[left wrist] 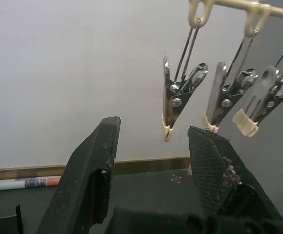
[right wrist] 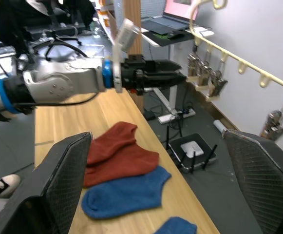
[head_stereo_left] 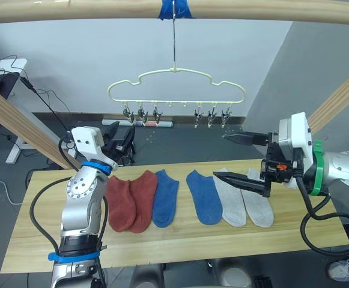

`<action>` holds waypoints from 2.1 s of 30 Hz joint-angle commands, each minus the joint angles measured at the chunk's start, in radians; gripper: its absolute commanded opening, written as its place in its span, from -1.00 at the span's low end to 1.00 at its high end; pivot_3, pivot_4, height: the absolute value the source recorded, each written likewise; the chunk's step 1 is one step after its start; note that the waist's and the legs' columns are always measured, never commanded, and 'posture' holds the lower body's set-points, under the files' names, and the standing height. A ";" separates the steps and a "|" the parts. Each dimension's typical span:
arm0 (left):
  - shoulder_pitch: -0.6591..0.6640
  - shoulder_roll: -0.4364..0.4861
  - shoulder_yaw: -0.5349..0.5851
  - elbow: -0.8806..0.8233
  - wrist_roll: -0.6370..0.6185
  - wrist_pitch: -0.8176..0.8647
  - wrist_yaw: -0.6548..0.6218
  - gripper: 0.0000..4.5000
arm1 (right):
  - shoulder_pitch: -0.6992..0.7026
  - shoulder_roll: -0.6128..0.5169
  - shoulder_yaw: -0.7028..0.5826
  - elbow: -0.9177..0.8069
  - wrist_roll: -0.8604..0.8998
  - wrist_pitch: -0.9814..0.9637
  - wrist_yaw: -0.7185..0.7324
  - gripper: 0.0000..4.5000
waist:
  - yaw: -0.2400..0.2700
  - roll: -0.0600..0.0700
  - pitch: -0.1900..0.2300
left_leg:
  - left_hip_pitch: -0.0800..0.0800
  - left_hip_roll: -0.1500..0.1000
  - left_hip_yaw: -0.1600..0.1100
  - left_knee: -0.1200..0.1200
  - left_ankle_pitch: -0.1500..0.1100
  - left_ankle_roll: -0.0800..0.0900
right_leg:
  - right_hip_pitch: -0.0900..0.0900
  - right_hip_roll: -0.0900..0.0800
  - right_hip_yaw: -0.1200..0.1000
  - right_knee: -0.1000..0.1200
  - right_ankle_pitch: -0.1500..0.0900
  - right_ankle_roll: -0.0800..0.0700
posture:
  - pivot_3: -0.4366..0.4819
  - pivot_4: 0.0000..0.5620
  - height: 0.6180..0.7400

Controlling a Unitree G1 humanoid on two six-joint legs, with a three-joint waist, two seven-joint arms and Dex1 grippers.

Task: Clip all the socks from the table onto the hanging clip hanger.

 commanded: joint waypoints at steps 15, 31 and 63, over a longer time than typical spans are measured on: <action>-0.065 0.002 0.017 -0.032 -0.019 -0.012 0.018 0.07 | -0.013 -0.004 0.005 -0.046 0.040 0.001 -0.026 1.00 | -0.016 0.000 0.002 | -0.010 0.000 0.000 0.001 0.000 0.000 | -0.010 0.000 0.000 0.001 0.000 0.001 | -0.70 0.10 0.88; -0.072 0.010 0.014 -0.071 -0.017 -0.009 0.026 0.07 | -0.001 -0.002 0.013 -0.050 0.026 -0.007 -0.020 1.00 | -0.016 0.000 0.002 | -0.014 0.000 0.000 0.001 0.000 0.000 | -0.015 0.000 0.000 0.002 0.001 0.001 | -0.69 0.09 0.88; -0.064 0.040 0.000 -0.120 -0.010 0.004 -0.001 -0.95 | 0.222 -0.027 0.052 -0.026 -0.210 -0.058 -0.122 1.00 | -0.013 -0.001 0.003 | -0.015 0.000 0.000 0.001 0.000 0.000 | -0.015 0.000 0.000 0.002 0.001 0.001 | -0.67 0.11 0.88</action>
